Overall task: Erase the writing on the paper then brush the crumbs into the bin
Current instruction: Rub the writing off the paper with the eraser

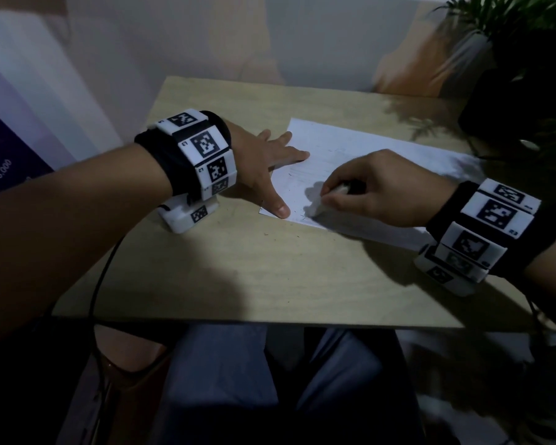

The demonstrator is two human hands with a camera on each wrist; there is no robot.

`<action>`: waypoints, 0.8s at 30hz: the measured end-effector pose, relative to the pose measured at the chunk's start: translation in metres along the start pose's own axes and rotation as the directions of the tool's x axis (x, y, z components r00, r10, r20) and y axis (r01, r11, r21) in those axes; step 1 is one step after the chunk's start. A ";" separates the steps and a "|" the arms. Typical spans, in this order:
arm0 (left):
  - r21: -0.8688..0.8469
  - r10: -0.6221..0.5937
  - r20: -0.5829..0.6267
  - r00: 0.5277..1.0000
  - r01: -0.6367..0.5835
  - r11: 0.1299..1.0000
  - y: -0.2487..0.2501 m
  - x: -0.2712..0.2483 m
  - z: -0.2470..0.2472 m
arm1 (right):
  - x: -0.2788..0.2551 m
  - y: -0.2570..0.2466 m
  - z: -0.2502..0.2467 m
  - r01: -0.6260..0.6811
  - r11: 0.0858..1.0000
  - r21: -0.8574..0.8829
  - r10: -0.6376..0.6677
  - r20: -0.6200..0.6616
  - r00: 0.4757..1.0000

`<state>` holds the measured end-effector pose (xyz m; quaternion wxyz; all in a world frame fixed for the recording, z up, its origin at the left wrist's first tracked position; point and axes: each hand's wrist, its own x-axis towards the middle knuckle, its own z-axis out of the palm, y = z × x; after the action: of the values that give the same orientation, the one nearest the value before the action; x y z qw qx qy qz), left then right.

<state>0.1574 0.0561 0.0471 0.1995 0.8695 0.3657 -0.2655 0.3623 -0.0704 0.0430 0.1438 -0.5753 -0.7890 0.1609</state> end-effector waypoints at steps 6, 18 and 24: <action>0.019 0.005 -0.008 1.000 -0.005 1.000 0.001 0.000 0.000 | -0.001 0.002 0.000 0.020 0.996 -0.087 -0.023 -0.037 0.999; 0.006 0.007 -0.009 1.000 -0.007 1.000 0.000 0.001 0.002 | -0.004 -0.001 -0.001 0.003 0.999 0.033 -0.005 0.051 0.999; 0.006 0.006 -0.018 1.000 -0.006 1.000 0.000 0.001 0.002 | -0.003 0.003 -0.001 -0.009 0.996 -0.089 0.004 -0.050 0.999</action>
<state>0.1575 0.0553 0.0447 0.1942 0.8734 0.3641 -0.2584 0.3661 -0.0721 0.0429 0.1371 -0.5875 -0.7897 0.1116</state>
